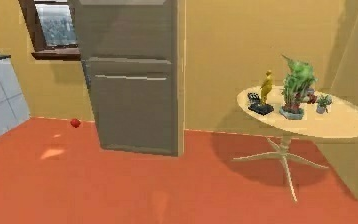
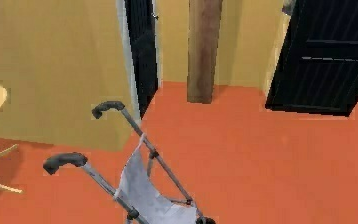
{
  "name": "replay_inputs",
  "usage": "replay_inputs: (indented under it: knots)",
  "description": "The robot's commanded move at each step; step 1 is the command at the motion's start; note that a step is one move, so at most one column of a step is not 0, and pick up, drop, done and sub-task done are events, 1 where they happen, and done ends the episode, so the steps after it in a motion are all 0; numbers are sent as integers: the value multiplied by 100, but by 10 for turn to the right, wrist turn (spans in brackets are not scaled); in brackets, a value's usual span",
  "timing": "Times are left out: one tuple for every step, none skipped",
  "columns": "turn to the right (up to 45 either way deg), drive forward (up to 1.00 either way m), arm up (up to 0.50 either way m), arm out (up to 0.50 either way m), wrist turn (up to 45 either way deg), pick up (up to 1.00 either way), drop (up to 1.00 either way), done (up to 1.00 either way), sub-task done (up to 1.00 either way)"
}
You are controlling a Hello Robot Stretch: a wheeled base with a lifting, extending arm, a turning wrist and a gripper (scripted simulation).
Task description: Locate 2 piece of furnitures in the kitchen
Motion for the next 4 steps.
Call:
replay_inputs:
  knots:
    - [150,0,0,0,0,0,0,0,0]
    - [0,25,0,0,0,0,0,0,0]
    - [-450,0,0,0,0,0,0,0,0]
    - [-450,0,0,0,0,0,0,0,0]
